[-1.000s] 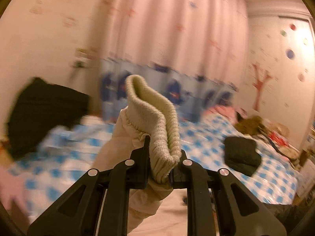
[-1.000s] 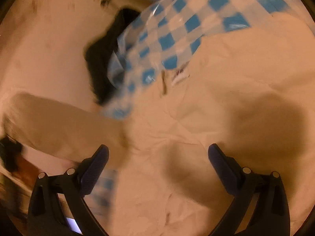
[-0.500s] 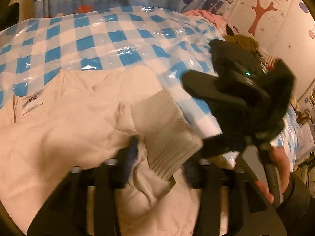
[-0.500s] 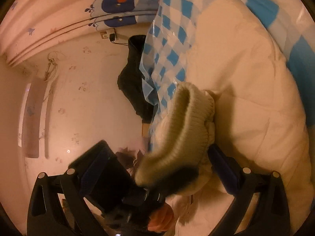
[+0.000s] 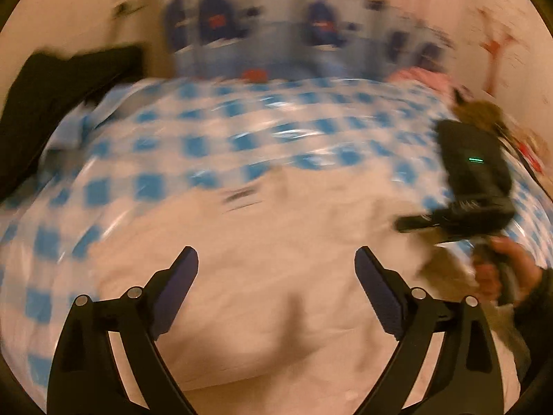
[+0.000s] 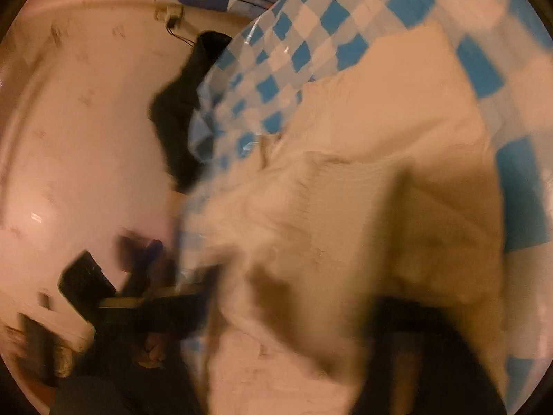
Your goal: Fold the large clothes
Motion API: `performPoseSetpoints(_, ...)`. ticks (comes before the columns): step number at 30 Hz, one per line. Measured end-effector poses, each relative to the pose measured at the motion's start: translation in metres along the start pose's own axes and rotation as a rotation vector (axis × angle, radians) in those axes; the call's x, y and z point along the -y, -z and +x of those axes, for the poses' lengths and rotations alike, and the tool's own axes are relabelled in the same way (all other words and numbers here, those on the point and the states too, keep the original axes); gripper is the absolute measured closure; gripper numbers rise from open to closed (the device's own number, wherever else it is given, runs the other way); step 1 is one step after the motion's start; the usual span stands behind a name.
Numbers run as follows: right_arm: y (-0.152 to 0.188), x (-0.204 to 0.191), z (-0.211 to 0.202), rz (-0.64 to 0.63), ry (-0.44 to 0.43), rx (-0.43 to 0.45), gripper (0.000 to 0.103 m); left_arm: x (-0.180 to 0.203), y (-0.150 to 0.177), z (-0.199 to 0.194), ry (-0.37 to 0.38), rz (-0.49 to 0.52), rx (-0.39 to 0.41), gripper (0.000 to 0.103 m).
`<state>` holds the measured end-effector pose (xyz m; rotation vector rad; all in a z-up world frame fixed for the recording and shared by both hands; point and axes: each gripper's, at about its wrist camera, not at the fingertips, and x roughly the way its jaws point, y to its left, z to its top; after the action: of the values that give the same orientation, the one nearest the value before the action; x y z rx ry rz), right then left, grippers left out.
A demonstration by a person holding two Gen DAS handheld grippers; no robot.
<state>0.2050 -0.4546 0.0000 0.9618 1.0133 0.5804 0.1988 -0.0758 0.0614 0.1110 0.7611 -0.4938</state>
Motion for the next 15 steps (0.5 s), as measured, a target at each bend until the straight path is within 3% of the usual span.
performPoseSetpoints(3, -0.001, -0.034, -0.023, -0.143, 0.036, 0.077, 0.086, -0.037, 0.002, 0.001, -0.011, -0.124, 0.035, 0.015)
performPoseSetpoints(7, -0.007, -0.051, -0.058, -0.209, 0.026, 0.187, 0.087, -0.052, 0.003, 0.010, 0.014, -0.199, 0.075, 0.015)
performPoseSetpoints(10, -0.012, -0.006, -0.042, -0.164, 0.202, 0.115, 0.087, -0.052, 0.013, 0.052, -0.010, -0.202, -0.034, 0.015)
performPoseSetpoints(12, -0.007, 0.035, -0.014, -0.108, 0.287, 0.000, 0.082, -0.054, 0.027, 0.089, -0.093, -0.169, -0.139, 0.015)
performPoseSetpoints(14, -0.001, 0.059, -0.010, -0.042, 0.234, -0.017, 0.079, -0.051, 0.038, 0.109, -0.141, -0.113, -0.184, 0.015)
performPoseSetpoints(15, -0.001, 0.061, -0.014, -0.030, 0.210, -0.015, 0.071, -0.048, 0.039, 0.110, -0.157, -0.093, -0.183, 0.014)
